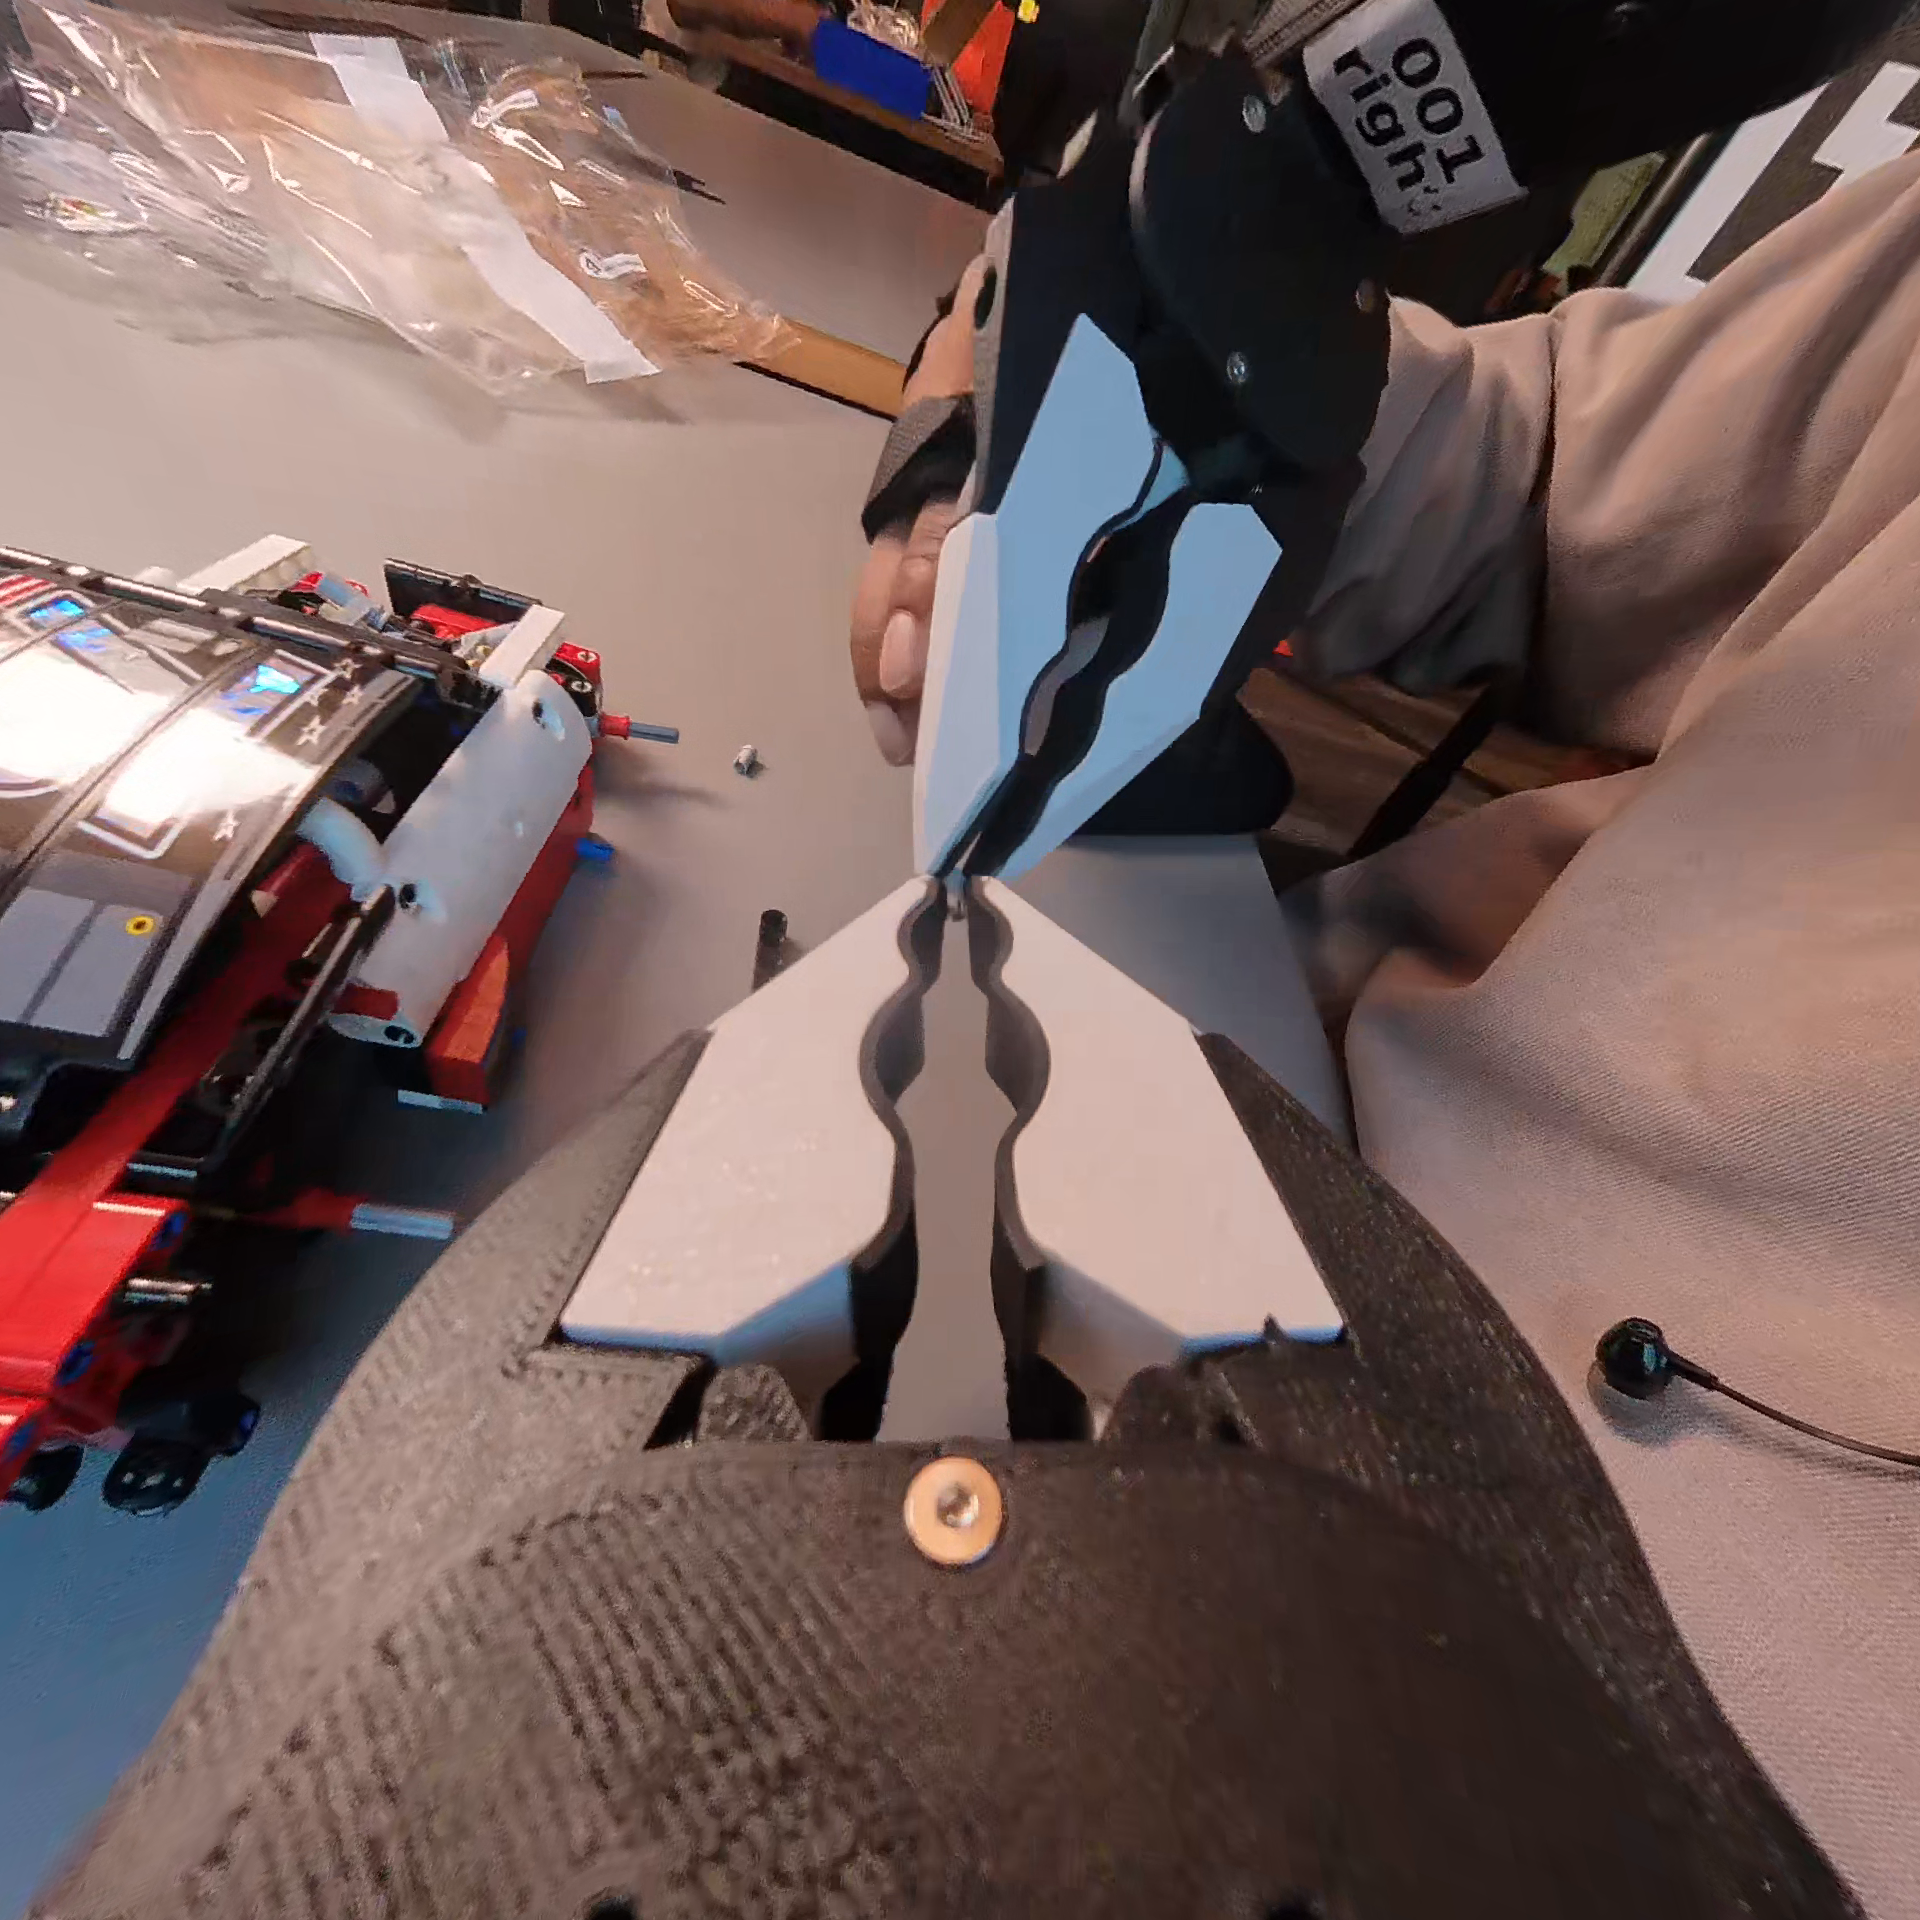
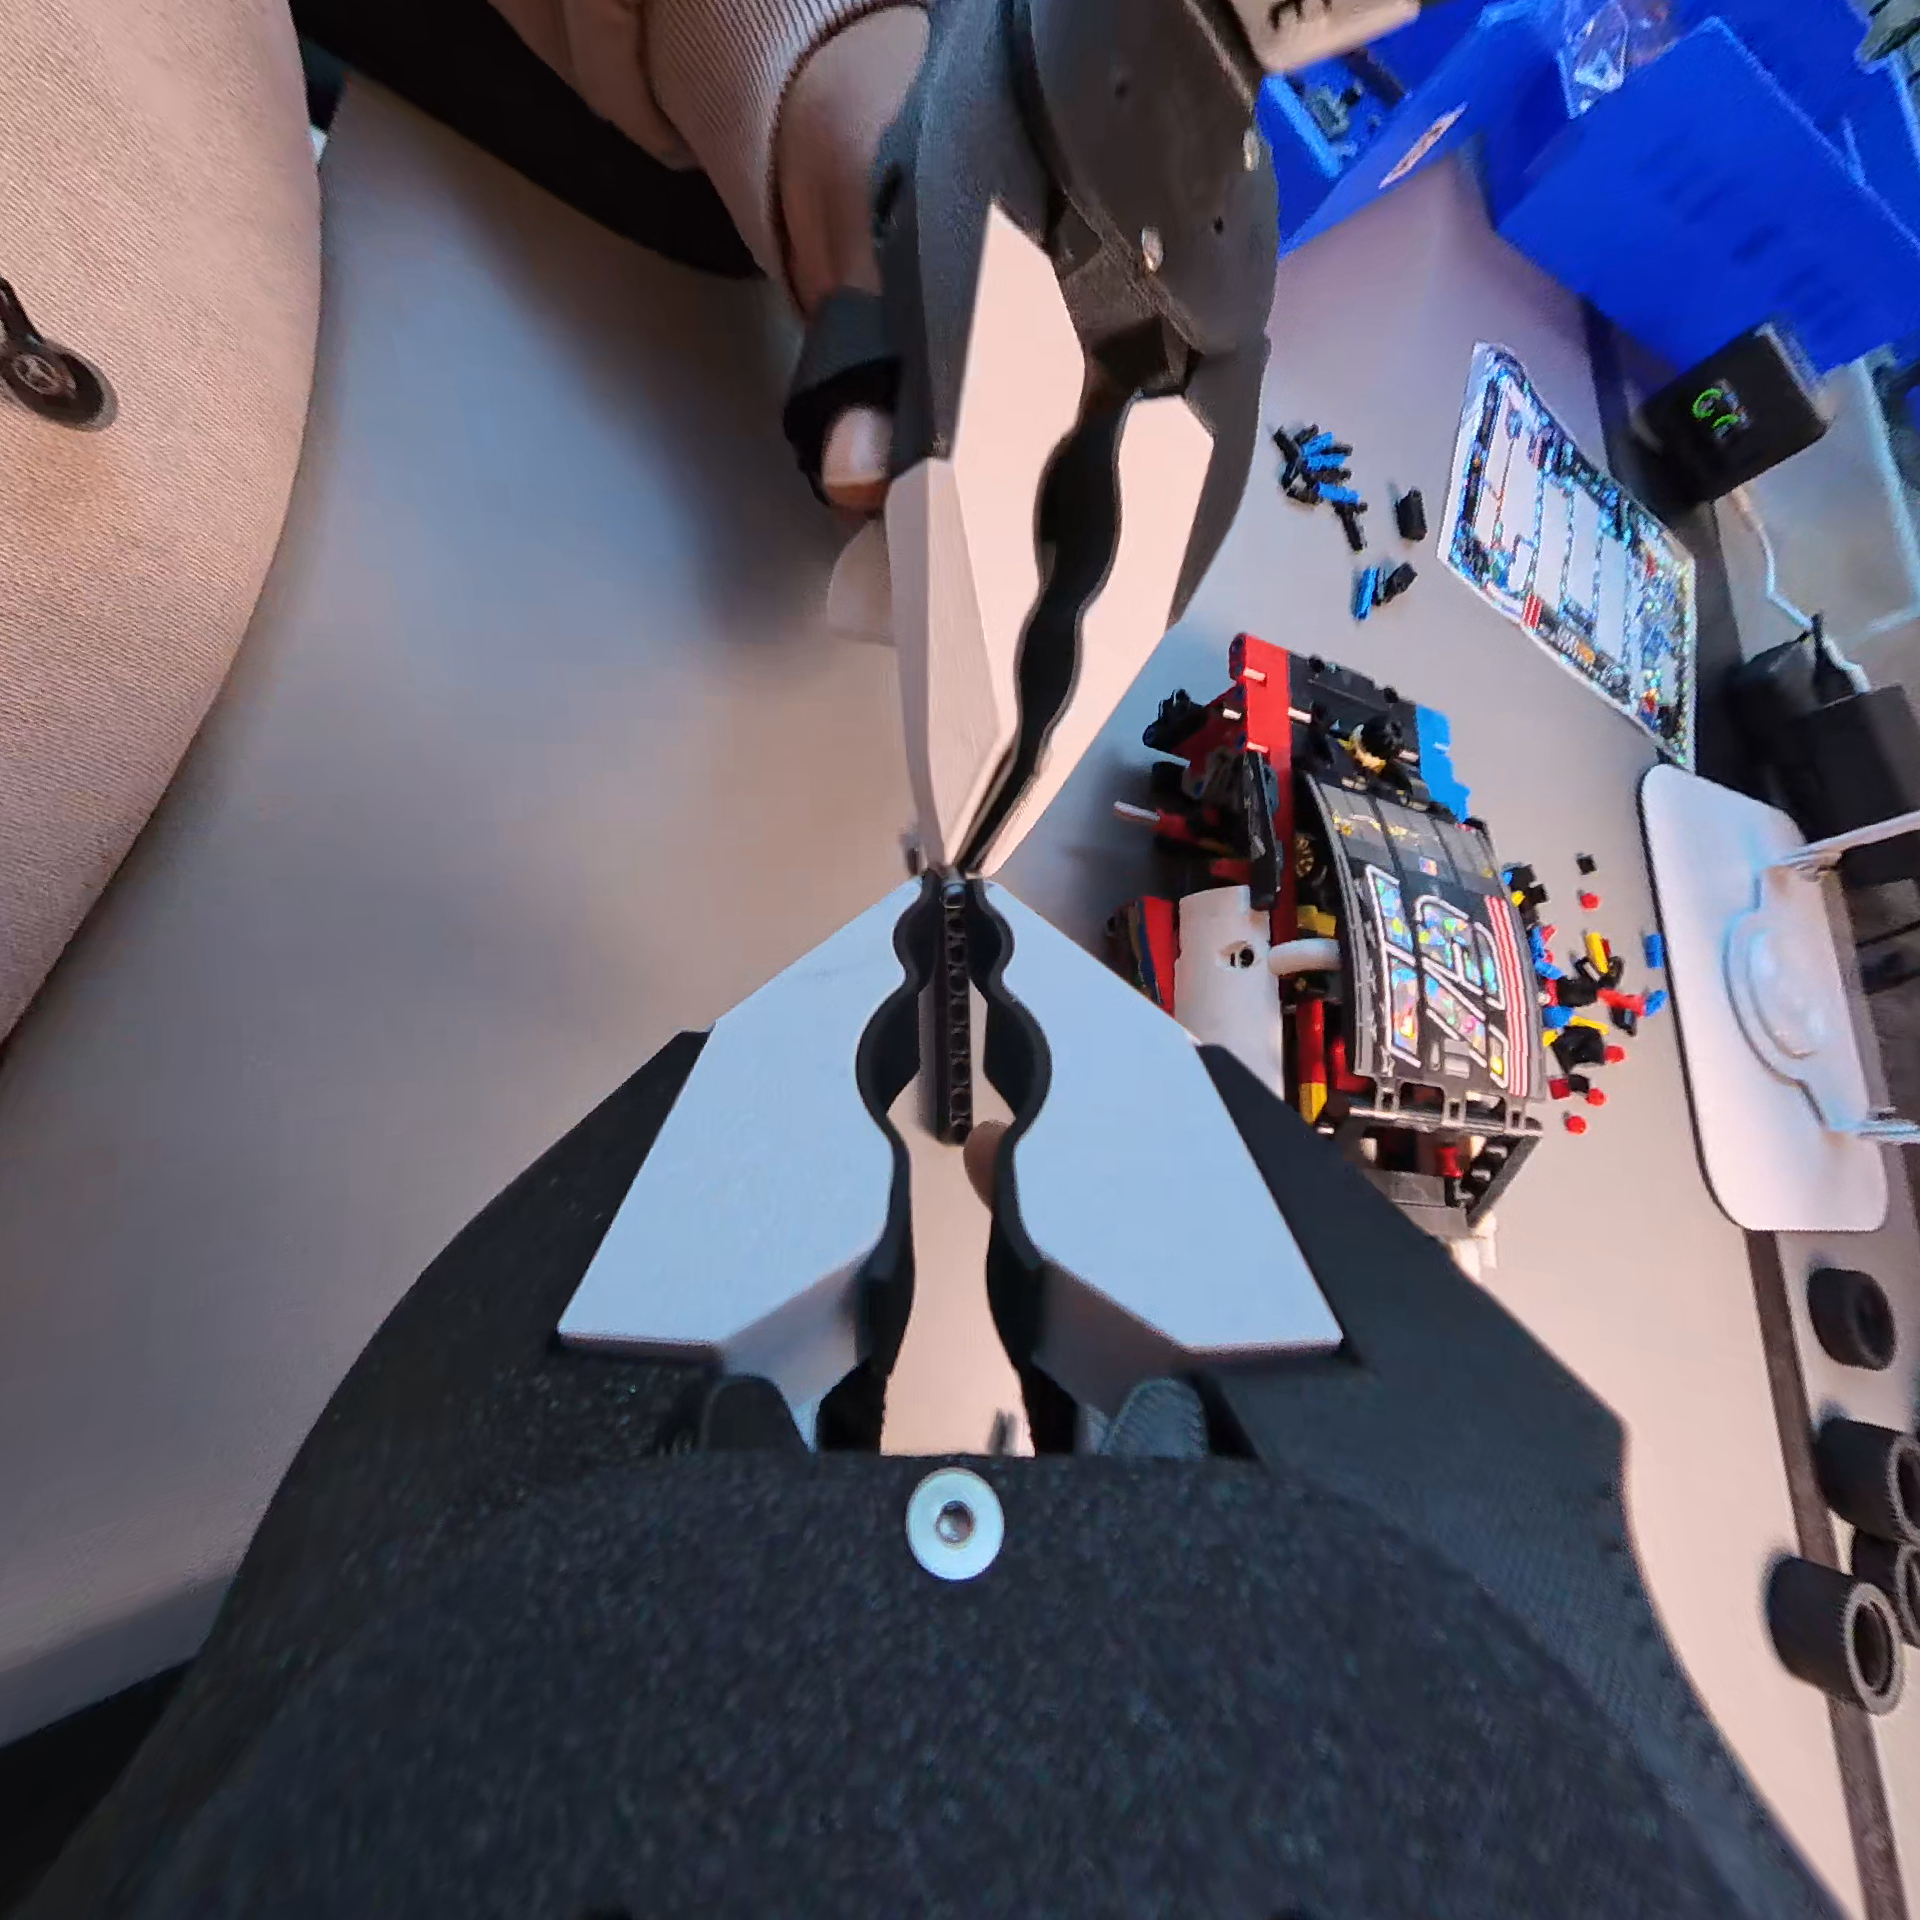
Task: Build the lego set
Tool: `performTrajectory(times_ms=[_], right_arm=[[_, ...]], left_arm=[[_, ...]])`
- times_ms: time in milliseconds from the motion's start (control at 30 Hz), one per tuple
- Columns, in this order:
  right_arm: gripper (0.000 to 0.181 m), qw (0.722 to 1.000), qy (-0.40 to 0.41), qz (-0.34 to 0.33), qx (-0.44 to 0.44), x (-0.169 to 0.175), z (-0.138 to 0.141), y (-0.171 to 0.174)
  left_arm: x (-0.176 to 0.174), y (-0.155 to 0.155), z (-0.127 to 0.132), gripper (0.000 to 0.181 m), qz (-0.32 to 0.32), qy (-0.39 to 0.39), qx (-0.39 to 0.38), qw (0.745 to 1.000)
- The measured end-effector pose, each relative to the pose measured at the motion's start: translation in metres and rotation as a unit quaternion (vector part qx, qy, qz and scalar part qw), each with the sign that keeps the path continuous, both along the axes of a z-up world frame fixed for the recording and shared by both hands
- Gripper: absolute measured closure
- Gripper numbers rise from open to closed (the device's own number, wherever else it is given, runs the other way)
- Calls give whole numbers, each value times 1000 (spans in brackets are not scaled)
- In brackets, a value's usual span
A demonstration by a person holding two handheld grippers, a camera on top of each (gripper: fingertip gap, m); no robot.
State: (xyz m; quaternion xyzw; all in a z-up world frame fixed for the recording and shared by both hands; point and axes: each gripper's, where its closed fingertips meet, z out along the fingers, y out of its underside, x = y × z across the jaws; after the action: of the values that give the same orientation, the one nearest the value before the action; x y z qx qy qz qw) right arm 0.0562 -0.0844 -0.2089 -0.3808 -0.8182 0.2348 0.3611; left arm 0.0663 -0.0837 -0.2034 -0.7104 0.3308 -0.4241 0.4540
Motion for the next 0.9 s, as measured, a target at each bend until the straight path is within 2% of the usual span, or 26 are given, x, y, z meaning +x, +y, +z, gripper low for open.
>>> performTrajectory(times_ms=[33,300,467,533,633,700,767,900], right_arm=[[179,1000,5,3,3,0,2,-2],[179,999,29,18,1,-1,10,-8],[179,1000,12,13,-12,2,6,-6],[180,1000,-13,-9,-1,6,0,10],[179,995,-85,-43,12,20,-19,40],[179,991,-123,-42,25,25,-30,49],[179,988,-148,-33,36,24,-39,48],[179,981,-184,-25,59,24,-52,49]], left_arm=[[0,-1,1,180,-4,-5,0,1000],[0,-6,7,181,-23,-32,-7,999],[-5,0,6,176,-7,-29,-6,1000],[-10,7,-1,172,13,9,14,1000],[-22,25,-25,162,55,127,58,989],[-26,32,-43,152,55,202,72,975],[-23,29,-56,147,30,227,53,972],[-20,25,-64,149,14,246,44,968]])
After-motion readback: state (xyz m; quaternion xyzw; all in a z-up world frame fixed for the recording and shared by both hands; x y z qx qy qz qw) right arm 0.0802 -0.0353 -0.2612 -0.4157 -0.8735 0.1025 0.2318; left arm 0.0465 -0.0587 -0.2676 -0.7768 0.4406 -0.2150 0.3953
